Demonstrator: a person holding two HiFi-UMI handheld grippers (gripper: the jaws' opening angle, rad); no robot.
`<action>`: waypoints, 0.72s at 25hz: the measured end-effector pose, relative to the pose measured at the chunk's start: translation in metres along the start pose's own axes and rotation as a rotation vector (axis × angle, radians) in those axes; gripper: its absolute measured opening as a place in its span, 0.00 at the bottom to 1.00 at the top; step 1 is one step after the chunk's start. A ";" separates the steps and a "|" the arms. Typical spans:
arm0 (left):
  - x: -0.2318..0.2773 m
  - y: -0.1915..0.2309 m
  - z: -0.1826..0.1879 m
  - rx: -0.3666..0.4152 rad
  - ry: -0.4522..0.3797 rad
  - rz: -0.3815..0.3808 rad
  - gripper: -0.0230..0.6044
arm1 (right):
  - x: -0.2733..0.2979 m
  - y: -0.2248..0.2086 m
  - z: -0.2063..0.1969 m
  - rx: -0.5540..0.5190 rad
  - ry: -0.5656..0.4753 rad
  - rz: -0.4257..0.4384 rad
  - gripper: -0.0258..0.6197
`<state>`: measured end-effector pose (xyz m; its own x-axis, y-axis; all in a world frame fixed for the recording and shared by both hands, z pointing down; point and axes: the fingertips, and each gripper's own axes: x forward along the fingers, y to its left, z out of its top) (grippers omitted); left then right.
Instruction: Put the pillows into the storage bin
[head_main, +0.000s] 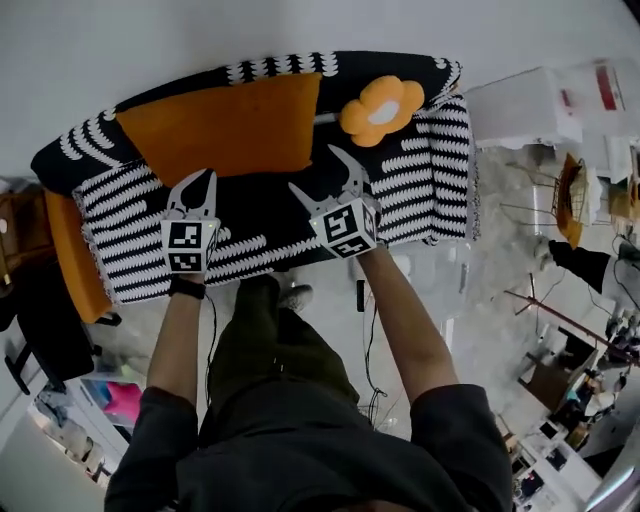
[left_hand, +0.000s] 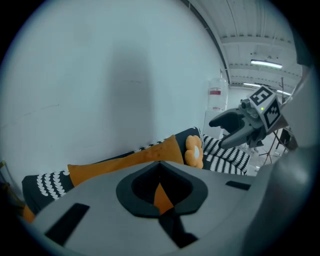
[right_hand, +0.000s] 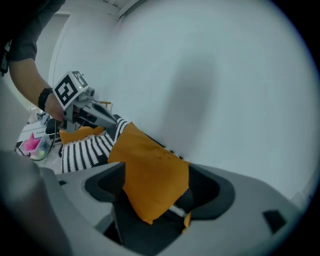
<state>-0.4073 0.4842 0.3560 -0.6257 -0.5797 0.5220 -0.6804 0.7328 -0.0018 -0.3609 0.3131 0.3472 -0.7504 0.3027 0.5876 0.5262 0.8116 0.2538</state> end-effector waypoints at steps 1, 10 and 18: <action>0.008 0.011 0.000 -0.006 0.001 0.004 0.04 | 0.018 -0.001 0.005 -0.014 0.008 0.015 0.63; 0.066 0.094 -0.020 -0.051 0.040 0.027 0.04 | 0.167 -0.005 0.034 -0.151 0.083 0.147 0.73; 0.094 0.137 -0.055 -0.092 0.088 0.038 0.04 | 0.280 0.014 0.028 -0.396 0.181 0.220 0.75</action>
<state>-0.5382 0.5494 0.4522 -0.6119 -0.5200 0.5960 -0.6164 0.7857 0.0525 -0.5749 0.4229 0.4934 -0.5408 0.3254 0.7756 0.8028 0.4749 0.3605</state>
